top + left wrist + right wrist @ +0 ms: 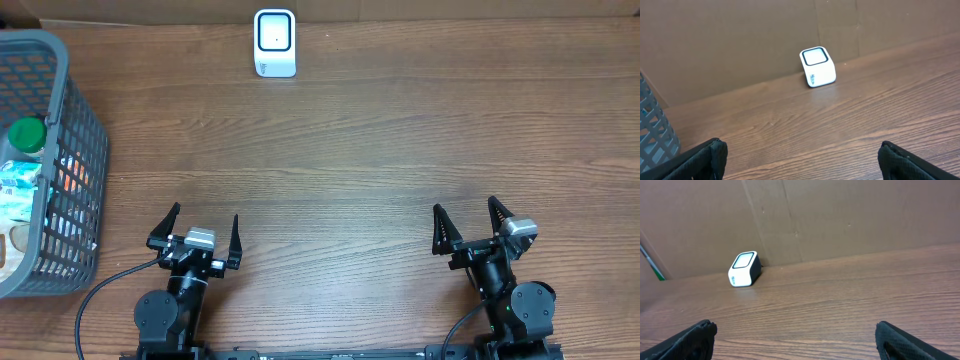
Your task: Scan the item barcode
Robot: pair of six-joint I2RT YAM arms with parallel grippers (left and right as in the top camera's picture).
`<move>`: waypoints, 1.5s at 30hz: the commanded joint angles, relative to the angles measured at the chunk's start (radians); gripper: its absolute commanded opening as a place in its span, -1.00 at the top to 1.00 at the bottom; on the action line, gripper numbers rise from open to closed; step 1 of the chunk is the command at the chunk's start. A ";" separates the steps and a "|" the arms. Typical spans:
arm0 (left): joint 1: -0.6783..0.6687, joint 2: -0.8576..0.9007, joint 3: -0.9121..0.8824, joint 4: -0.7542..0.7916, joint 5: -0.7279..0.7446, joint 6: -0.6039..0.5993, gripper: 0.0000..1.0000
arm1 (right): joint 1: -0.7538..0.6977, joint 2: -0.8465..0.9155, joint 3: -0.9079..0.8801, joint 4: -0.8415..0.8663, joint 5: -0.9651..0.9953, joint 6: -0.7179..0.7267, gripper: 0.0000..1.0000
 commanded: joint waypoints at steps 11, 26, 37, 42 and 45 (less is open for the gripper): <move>0.000 -0.012 -0.012 0.005 -0.010 -0.079 -0.99 | -0.004 -0.012 -0.010 0.003 0.005 0.000 -1.00; 0.000 -0.012 -0.012 0.005 -0.010 -0.082 -0.99 | -0.003 -0.012 -0.010 0.003 0.005 0.000 -1.00; 0.000 -0.012 -0.012 0.005 -0.010 -0.084 -1.00 | -0.004 -0.012 -0.010 0.003 0.005 0.000 -0.99; 0.000 -0.011 -0.003 0.003 -0.010 -0.109 -0.99 | -0.003 -0.012 -0.010 0.003 0.005 0.000 -1.00; 0.000 -0.011 0.008 0.002 -0.010 -0.117 -1.00 | -0.004 -0.012 -0.010 0.003 0.005 0.000 -1.00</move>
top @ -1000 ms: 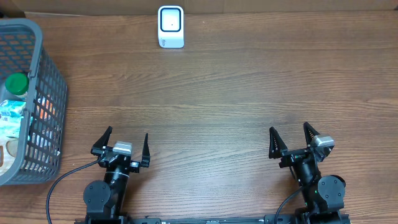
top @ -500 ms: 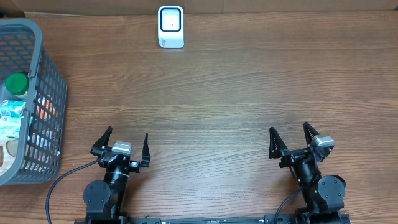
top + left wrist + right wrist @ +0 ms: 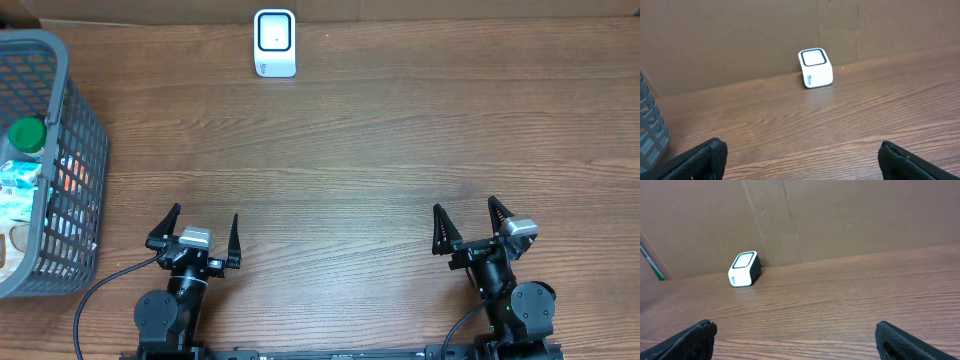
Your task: Scan the item barcode
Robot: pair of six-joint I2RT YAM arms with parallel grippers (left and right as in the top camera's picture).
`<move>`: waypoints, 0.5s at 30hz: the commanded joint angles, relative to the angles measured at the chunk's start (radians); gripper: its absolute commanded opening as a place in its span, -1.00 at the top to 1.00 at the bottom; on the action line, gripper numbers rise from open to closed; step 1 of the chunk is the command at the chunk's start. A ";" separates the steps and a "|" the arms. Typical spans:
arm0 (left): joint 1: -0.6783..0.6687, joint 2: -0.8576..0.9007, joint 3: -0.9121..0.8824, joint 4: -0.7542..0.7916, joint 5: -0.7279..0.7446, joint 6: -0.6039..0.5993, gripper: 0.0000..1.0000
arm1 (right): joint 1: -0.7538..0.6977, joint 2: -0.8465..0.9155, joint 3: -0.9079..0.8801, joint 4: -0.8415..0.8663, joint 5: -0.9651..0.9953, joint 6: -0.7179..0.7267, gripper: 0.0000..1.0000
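A white barcode scanner (image 3: 275, 42) with a dark-rimmed window stands at the table's far edge; it also shows as the scanner (image 3: 815, 67) ahead of the left wrist and the scanner (image 3: 745, 269) at the left of the right wrist view. Packaged items, one a bottle with a green cap (image 3: 26, 134), lie in a grey basket (image 3: 75, 120) at the left. My left gripper (image 3: 203, 231) rests open near the front edge, nothing between its fingers. My right gripper (image 3: 467, 221) is open and empty at the front right.
A brown cardboard wall (image 3: 740, 35) backs the wooden table (image 3: 380, 150) behind the scanner. The basket's grey mesh (image 3: 650, 135) shows at the left edge of the left wrist view.
My left gripper has turned slightly, so the scanner sits a little further left and the basket shows less in its view. The right arm has not moved.
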 commanded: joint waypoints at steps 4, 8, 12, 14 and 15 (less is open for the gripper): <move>0.000 -0.010 0.035 -0.020 -0.010 -0.037 -1.00 | -0.003 -0.012 -0.010 0.003 0.005 -0.001 -1.00; 0.000 -0.002 0.082 -0.062 -0.010 -0.037 -1.00 | -0.004 -0.012 -0.010 0.003 0.005 -0.001 -1.00; 0.000 0.051 0.151 -0.096 -0.010 -0.037 -1.00 | -0.004 -0.012 -0.010 0.003 0.005 -0.001 -1.00; 0.000 0.097 0.188 -0.104 -0.010 -0.037 -0.99 | -0.004 -0.012 -0.010 0.003 0.005 -0.001 -1.00; 0.000 0.126 0.209 -0.106 -0.010 -0.037 -1.00 | -0.004 -0.012 -0.010 0.003 0.005 -0.001 -1.00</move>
